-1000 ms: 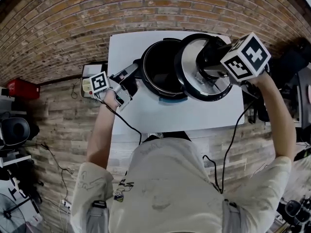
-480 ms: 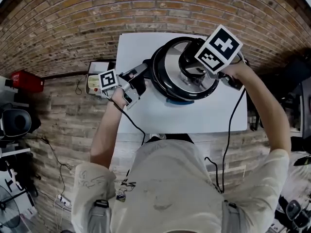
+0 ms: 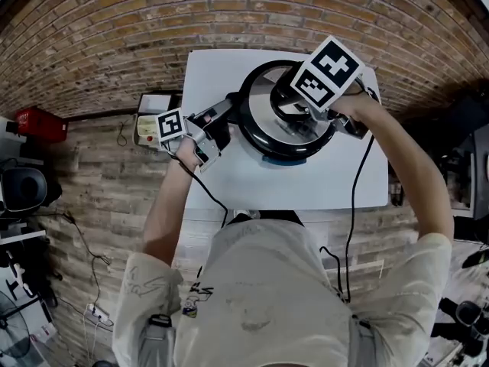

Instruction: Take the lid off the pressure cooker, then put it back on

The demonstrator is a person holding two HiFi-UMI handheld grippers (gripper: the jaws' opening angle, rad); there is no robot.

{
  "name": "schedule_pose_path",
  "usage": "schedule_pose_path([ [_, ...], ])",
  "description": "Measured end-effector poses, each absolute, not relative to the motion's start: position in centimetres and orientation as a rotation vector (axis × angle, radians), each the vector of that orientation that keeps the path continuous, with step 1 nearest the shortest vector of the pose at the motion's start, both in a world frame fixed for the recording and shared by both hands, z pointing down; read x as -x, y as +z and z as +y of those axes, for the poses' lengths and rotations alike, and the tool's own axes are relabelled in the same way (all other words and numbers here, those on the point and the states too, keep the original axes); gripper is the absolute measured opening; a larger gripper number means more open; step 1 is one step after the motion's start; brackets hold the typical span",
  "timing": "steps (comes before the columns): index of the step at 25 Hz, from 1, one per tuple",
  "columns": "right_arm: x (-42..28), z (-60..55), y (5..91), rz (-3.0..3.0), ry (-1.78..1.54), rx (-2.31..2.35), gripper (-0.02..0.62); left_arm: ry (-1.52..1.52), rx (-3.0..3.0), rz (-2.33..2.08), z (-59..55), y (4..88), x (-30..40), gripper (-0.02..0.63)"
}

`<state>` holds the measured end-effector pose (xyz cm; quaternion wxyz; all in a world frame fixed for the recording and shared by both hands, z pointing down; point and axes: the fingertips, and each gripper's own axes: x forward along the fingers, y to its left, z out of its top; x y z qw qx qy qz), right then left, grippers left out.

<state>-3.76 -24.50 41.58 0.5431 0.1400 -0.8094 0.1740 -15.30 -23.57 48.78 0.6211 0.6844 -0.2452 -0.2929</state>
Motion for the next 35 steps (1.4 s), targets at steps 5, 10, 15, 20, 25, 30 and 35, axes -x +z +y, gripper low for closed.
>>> schedule_pose_path([
  [5, 4.1, -24.2, 42.1, -1.914, 0.368, -0.249, 0.299, -0.686, -1.57, -0.56, -23.5, 48.7, 15.3, 0.072],
  [10, 3.9, -24.0, 42.6, -1.921, 0.337, -0.223, 0.301, -0.676, -1.573, -0.558, -23.6, 48.7, 15.2, 0.072],
  [15, 4.1, -24.0, 42.5, -1.953, 0.346, -0.224, 0.301, -0.68, -1.571, -0.559, -23.5, 48.7, 15.2, 0.072],
  [20, 4.1, -24.0, 42.6, -1.952, 0.34, -0.226, 0.301, -0.681, -1.569, -0.565, -23.5, 48.7, 15.3, 0.072],
  [25, 4.0, -24.0, 42.6, -1.93, 0.319, -0.206, 0.302, -0.681, -1.567, -0.569, -23.6, 48.7, 15.2, 0.071],
  [30, 4.0, -23.8, 42.5, -1.901, 0.288, -0.168, 0.305, -0.682, -1.563, -0.571, -23.5, 48.6, 15.3, 0.071],
  [35, 3.7, -23.7, 42.7, -1.887, 0.256, -0.121, 0.308, -0.683, -1.558, -0.573, -23.5, 48.7, 15.0, 0.071],
])
